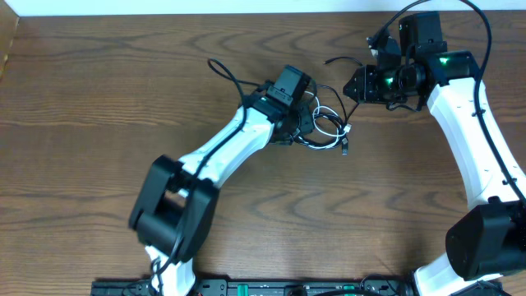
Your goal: Untangle cables
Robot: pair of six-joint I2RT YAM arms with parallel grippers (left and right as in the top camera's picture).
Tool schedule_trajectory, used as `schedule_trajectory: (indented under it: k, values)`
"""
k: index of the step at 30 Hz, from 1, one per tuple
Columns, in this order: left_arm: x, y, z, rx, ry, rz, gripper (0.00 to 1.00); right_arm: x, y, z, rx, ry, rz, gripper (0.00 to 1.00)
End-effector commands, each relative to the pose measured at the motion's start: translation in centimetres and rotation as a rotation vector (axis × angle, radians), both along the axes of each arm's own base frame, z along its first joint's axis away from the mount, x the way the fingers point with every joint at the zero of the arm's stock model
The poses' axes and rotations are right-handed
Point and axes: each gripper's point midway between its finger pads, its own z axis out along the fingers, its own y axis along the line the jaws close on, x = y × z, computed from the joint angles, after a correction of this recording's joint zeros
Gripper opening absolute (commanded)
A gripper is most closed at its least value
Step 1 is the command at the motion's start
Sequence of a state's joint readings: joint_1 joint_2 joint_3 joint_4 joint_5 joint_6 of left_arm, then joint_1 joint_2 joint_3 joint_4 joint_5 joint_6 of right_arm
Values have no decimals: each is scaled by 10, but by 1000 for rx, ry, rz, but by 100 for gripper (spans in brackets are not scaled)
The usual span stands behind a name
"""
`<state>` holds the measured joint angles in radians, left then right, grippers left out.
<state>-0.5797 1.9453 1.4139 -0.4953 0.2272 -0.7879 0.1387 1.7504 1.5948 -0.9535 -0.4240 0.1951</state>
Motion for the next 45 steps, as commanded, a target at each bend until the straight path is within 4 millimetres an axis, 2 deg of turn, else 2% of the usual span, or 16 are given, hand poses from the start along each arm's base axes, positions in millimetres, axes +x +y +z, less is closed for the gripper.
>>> schedule_trajectory:
  k: [1,9,15,28,36,38,42,45]
  values:
    - [-4,-2,-24,-23,101,103,34,-1,-2,-3,-12,8,-4,41]
    - [-8,1,-48,-2,165,155,34,0,-5,-4,-28,8,-12,42]
    - [-11,6,-74,36,214,194,33,-1,-5,-4,-29,10,-11,42]
    - [-4,19,-82,93,188,248,32,-2,-5,-5,-34,8,1,44]
    - [-8,22,-117,114,246,300,19,-2,-5,-5,-34,9,2,44]
    - [-6,20,-118,108,238,299,8,-2,-5,-5,-34,9,2,44]
    - [4,14,-109,95,173,215,7,-3,-4,-5,-35,10,5,45]
    - [10,10,-94,85,112,144,8,-4,0,-5,-35,11,13,45]
